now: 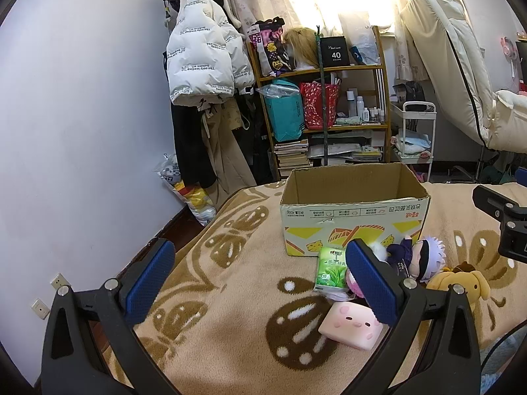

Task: Organize soft objects

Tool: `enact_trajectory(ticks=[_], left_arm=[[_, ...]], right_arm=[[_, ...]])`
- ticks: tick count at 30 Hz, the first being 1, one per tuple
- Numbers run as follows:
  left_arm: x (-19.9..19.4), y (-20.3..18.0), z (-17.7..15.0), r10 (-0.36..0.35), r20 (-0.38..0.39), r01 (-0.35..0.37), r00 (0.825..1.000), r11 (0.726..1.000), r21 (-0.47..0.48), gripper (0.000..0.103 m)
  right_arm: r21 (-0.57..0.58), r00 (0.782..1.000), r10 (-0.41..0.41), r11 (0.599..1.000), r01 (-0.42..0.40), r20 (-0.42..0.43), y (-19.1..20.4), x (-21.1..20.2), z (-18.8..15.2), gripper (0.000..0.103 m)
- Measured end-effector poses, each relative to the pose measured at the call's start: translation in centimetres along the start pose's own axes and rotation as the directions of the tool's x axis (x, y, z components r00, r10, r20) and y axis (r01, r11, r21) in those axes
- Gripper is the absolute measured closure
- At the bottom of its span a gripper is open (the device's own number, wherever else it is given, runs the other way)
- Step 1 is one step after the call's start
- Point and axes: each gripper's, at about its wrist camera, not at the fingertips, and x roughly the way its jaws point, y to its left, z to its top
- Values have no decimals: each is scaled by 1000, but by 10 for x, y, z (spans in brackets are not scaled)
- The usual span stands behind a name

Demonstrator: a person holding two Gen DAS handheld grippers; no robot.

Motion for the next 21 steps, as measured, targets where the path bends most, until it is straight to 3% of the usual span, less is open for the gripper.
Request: enact_trajectory(ticks=[21], left_arm=[[0, 0, 0, 1, 0, -1, 1000, 1000, 0, 1]], right_arm=[[2, 1000, -2, 1000, 2, -2, 0, 0, 0, 0]])
